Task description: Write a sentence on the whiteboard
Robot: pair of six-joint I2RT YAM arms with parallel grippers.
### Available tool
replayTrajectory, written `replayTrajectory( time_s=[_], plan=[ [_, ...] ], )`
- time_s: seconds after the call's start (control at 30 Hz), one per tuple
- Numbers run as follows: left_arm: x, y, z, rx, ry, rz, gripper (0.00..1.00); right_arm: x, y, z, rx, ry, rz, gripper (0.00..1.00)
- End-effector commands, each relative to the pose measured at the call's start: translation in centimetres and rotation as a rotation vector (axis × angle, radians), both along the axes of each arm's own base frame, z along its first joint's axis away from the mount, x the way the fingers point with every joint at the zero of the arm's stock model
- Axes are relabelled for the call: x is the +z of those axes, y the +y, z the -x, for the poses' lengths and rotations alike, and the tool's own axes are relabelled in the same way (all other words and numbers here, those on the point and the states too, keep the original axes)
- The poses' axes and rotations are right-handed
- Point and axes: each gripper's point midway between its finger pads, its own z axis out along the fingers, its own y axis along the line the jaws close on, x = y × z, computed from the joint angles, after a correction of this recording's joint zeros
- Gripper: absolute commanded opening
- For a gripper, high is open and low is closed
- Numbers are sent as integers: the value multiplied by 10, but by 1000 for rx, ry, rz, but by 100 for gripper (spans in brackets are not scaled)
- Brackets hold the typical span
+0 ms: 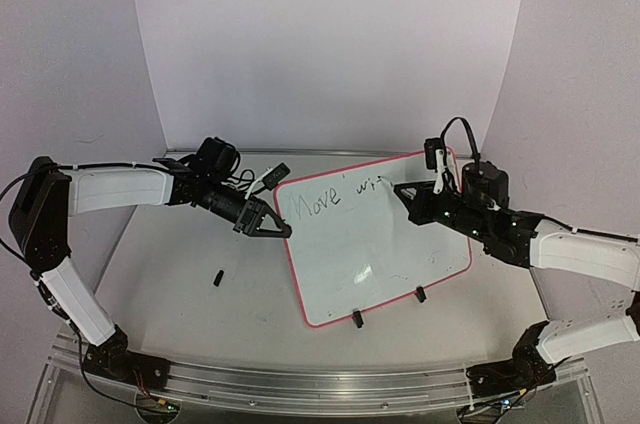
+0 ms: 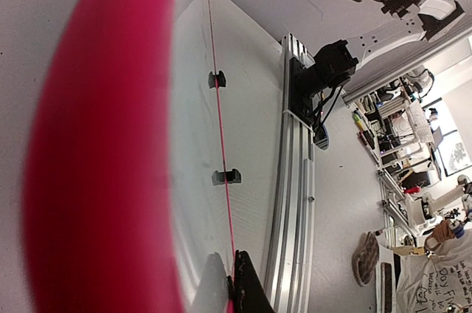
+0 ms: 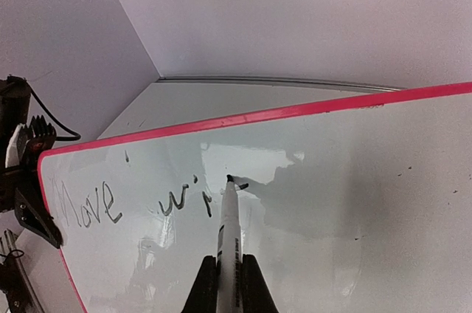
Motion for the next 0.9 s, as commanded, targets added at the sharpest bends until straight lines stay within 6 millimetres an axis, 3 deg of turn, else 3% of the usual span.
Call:
replayTrajectory(
  time_s=[0.0, 0.33, 0.87],
  plan=[
    [14, -6, 7, -49, -69, 25, 0, 28, 3, -8, -8, -71, -31, 0],
    [14, -6, 7, -49, -68, 25, 0, 14, 4, -11, -14, -42, -15, 0],
    [13, -6, 7, -51, -65, 24, 0, -15, -8, 8, -18, 41, -43, 0]
  ],
)
